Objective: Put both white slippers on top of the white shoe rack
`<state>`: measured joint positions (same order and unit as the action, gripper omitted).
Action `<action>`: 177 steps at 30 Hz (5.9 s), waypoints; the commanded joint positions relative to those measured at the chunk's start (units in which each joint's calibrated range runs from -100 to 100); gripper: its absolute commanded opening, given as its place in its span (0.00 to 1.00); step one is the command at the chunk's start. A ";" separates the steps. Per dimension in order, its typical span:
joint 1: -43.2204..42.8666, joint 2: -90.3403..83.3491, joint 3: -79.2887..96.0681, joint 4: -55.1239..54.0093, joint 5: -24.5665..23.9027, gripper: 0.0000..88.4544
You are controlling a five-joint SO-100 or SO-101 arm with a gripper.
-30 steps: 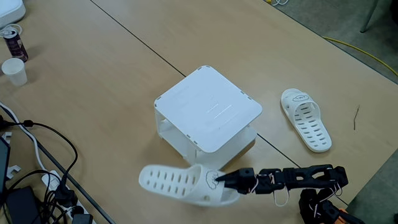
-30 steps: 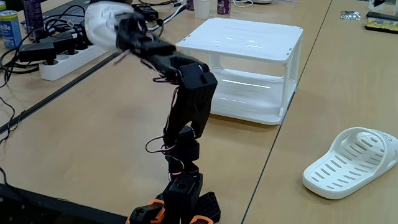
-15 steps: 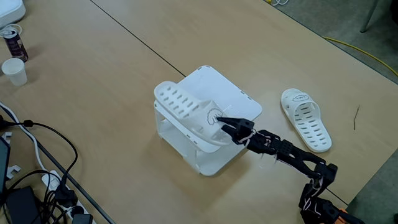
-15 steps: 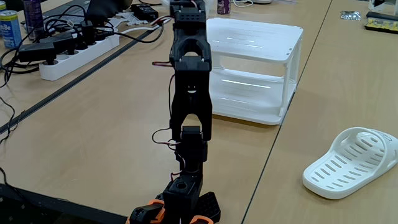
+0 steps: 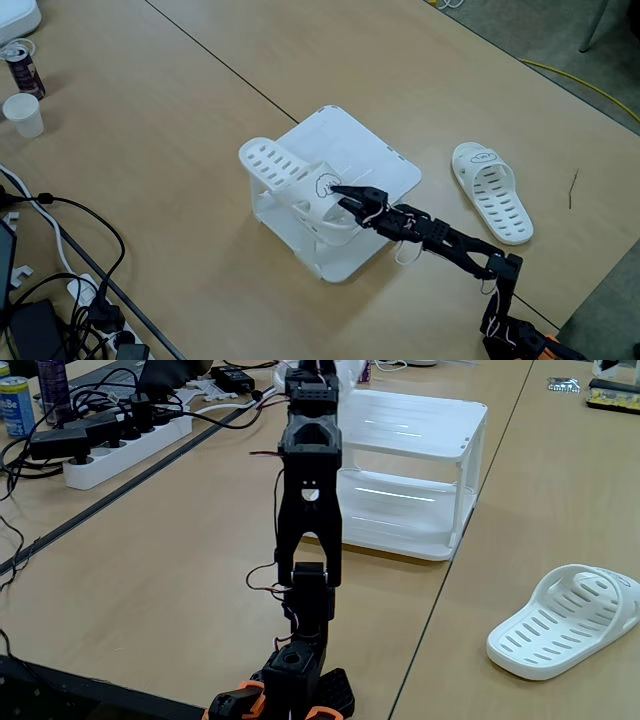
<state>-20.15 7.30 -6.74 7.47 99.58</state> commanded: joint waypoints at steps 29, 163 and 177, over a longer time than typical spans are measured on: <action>1.98 -0.95 -2.69 -0.13 0.42 0.01; 48.44 2.17 41.15 3.75 0.42 0.01; 41.37 1.83 26.90 3.06 0.42 0.01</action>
<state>20.90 14.23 30.55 11.07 99.58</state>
